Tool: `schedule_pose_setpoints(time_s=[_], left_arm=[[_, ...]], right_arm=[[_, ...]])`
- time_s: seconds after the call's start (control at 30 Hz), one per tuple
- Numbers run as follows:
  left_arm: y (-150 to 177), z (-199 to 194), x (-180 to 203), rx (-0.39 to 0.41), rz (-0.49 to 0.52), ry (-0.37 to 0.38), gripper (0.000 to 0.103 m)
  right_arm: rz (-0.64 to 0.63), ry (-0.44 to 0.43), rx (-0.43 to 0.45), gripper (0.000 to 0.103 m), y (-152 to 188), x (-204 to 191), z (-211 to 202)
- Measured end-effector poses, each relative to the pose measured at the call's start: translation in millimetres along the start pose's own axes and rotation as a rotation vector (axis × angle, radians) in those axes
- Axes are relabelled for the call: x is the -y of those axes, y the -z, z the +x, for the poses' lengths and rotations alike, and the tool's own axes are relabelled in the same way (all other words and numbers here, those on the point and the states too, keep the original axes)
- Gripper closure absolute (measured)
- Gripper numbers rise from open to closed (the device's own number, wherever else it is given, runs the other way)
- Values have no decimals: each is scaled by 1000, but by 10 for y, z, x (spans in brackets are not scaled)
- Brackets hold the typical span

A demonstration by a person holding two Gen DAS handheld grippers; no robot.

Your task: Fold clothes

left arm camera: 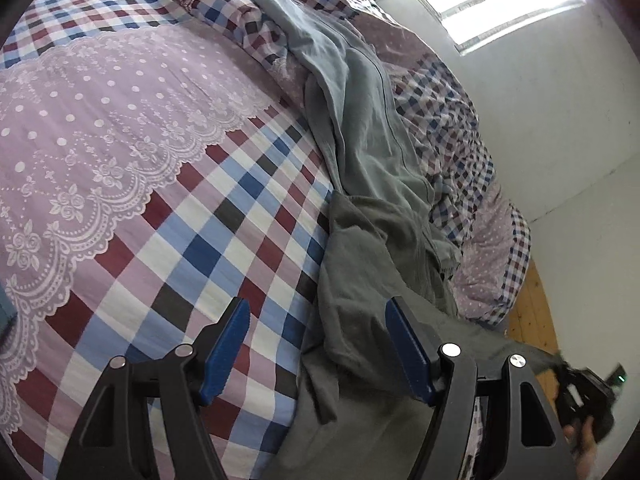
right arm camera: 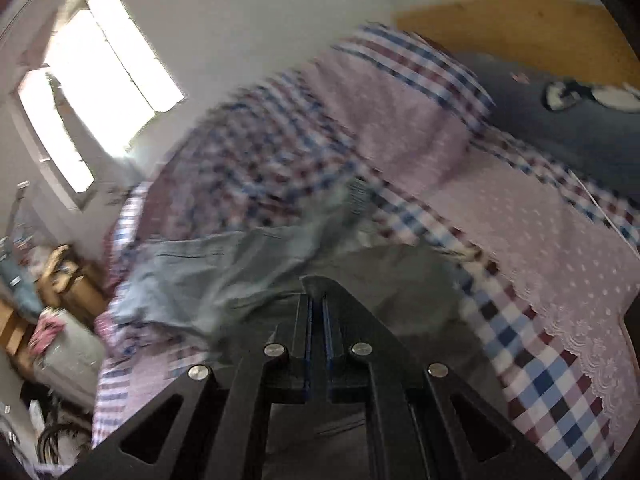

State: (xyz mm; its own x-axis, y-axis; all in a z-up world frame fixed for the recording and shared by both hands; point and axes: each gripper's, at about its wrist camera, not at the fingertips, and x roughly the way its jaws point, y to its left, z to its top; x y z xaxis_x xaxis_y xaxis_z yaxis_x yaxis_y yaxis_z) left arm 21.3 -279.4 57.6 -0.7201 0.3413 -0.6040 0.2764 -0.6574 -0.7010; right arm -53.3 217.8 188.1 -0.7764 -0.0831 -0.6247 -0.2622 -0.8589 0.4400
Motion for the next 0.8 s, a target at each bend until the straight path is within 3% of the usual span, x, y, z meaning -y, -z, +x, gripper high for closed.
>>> schedule_pose_setpoints(time_s=[0.13, 0.2, 0.27, 0.3, 0.37, 0.53, 0.8], left_arm=[[0, 39, 11, 7, 3, -19, 29], [17, 77, 30, 1, 12, -30, 29], [42, 118, 55, -6, 25, -42, 29], [55, 138, 68, -10, 32, -47, 29], [77, 182, 89, -15, 41, -59, 29], [130, 258, 122, -20, 50, -76, 29], [181, 293, 172, -20, 77, -93, 29]], right_arm=[[-10, 106, -86, 95, -153, 136, 654], [-37, 161, -149, 86, -220, 217, 1079], [-48, 159, -210, 74, -242, 331, 1369], [-61, 142, -192, 70, -232, 358, 1342], [-98, 96, -134, 53, -179, 379, 1207], [-264, 58, -101, 52, 178, 418, 865], [-139, -8, -165, 52, 446, 892, 887]])
